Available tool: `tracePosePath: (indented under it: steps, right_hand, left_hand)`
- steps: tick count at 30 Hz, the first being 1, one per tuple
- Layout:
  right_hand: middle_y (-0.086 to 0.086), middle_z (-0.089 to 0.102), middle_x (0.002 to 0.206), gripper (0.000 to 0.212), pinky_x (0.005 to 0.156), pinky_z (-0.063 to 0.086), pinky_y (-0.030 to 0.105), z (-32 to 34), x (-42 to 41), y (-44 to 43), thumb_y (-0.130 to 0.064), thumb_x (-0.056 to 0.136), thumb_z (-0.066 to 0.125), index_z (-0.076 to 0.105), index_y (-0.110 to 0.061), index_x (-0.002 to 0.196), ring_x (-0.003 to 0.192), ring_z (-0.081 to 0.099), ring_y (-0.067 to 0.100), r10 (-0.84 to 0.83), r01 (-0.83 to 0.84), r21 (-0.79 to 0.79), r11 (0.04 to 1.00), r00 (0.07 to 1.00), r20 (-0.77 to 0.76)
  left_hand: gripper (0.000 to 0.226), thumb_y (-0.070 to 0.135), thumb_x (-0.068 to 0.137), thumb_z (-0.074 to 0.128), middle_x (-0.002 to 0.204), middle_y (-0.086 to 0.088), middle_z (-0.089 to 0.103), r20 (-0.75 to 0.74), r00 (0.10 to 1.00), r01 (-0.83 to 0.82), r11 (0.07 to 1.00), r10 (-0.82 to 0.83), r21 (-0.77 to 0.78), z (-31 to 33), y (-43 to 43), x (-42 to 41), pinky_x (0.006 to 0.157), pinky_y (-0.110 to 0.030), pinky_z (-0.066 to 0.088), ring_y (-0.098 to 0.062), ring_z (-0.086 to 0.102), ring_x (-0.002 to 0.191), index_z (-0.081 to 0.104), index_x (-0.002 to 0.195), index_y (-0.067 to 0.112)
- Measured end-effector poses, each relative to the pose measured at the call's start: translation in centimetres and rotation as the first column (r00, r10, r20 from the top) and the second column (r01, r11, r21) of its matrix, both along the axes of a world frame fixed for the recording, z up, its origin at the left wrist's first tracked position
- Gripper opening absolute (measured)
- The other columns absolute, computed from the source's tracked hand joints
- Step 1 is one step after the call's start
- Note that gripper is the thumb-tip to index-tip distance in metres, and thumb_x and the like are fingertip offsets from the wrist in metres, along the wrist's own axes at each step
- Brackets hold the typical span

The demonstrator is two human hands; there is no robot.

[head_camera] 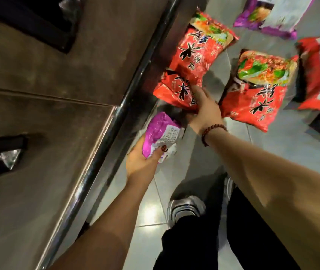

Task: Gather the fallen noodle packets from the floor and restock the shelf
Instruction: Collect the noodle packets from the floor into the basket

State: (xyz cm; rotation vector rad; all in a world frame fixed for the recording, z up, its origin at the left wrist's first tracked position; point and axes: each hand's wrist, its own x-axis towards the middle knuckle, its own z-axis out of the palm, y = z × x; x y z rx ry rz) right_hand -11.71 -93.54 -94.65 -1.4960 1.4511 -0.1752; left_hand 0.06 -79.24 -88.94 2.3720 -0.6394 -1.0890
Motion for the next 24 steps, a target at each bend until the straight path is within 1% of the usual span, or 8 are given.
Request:
tracePosePath:
  steps: [4,7,12,15,18,20,22,24]
  right_hand:
    - [0.006,0.056,0.137,0.052,0.106,0.038,0.028,0.8,0.1,-0.2,-0.011,0.085,0.063,0.054,-0.021,0.136,0.125,0.053,0.026,-0.056,0.056,-0.115,0.992,0.998,0.008]
    - [0.01,0.063,0.126,0.042,0.095,0.042,0.028,3.3,-1.0,-0.4,-0.009,0.092,0.053,0.057,-0.022,0.132,0.115,0.059,0.029,-0.036,0.028,-0.098,0.995,0.996,-0.082]
    - [0.013,0.069,0.109,0.028,0.075,0.04,0.022,10.1,-6.1,0.0,-0.017,0.098,0.051,0.065,-0.012,0.122,0.1,0.062,0.028,-0.16,0.16,0.005,0.987,0.984,-0.073]
    - [0.011,0.062,0.076,0.024,0.062,0.034,0.027,15.7,-9.7,0.0,-0.021,0.096,0.055,0.069,-0.002,0.094,0.073,0.055,0.024,-0.255,0.257,0.071,0.964,0.966,-0.04]
    - [0.009,0.059,0.067,0.027,0.064,0.039,0.037,21.8,-12.9,-0.1,-0.022,0.092,0.058,0.068,-0.003,0.076,0.069,0.053,0.022,-0.297,0.296,0.096,0.95,0.955,-0.01]
    - [0.002,0.055,0.059,0.03,0.063,0.038,0.032,26.9,-14.7,-0.3,-0.018,0.092,0.06,0.062,-0.013,0.062,0.063,0.051,0.012,-0.345,0.338,0.112,0.935,0.937,0.055]
    - [-0.004,0.055,0.064,0.021,0.062,0.036,0.023,32.6,-16.2,-0.5,-0.007,0.091,0.06,0.063,-0.016,0.072,0.063,0.048,0.002,-0.403,0.383,0.14,0.913,0.902,0.155]
    - [-0.008,0.059,0.065,0.015,0.064,0.04,0.019,38.1,-17.3,-0.4,-0.001,0.089,0.062,0.068,-0.013,0.081,0.063,0.051,-0.001,-0.457,0.414,0.209,0.886,0.857,0.238]
  left_hand:
    - [0.026,0.006,0.088,0.068,0.081,0.008,0.071,0.018,0.999,-0.04,0.998,0.041,-0.048,0.2,0.4,0.6,0.077,-0.022,0.056,-0.004,0.067,0.08,0.071,0.104,0.027]
    - [0.038,0.001,0.088,0.064,0.074,-0.009,0.067,0.04,0.999,0.01,0.999,-0.008,-0.049,1.9,0.2,0.1,0.07,-0.031,0.055,-0.009,0.057,0.066,0.065,0.08,0.039]
    - [0.033,0.0,0.088,0.066,0.069,0.022,0.067,-0.062,0.998,-0.005,0.998,0.001,-0.066,8.3,-0.4,-2.7,0.065,-0.014,0.053,0.012,0.062,0.067,0.068,0.099,0.031]
    - [0.031,-0.006,0.088,0.063,0.076,0.013,0.066,-0.098,0.994,-0.052,0.995,0.043,-0.091,13.4,-0.9,-4.6,0.055,-0.007,0.048,0.008,0.065,0.067,0.067,0.108,0.018]
    - [0.026,-0.008,0.089,0.06,0.08,0.0,0.064,-0.129,0.986,-0.122,0.986,0.108,-0.111,19.5,-1.6,-6.5,0.05,-0.005,0.044,0.012,0.061,0.059,0.066,0.107,0.01]
    - [0.019,-0.007,0.089,0.062,0.082,-0.006,0.063,-0.145,0.982,-0.14,0.981,0.12,-0.133,23.7,-2.2,-7.2,0.048,-0.007,0.044,0.006,0.06,0.055,0.066,0.106,0.0]
    - [0.014,-0.001,0.088,0.067,0.079,-0.009,0.063,-0.155,0.981,-0.137,0.978,0.113,-0.155,28.0,-2.7,-7.6,0.053,-0.013,0.048,-0.008,0.06,0.063,0.068,0.101,0.0]
    - [0.006,0.007,0.085,0.073,0.075,-0.006,0.067,-0.175,0.978,-0.142,0.977,0.113,-0.159,32.5,-3.1,-7.7,0.068,-0.03,0.057,-0.021,0.062,0.072,0.07,0.09,0.009]
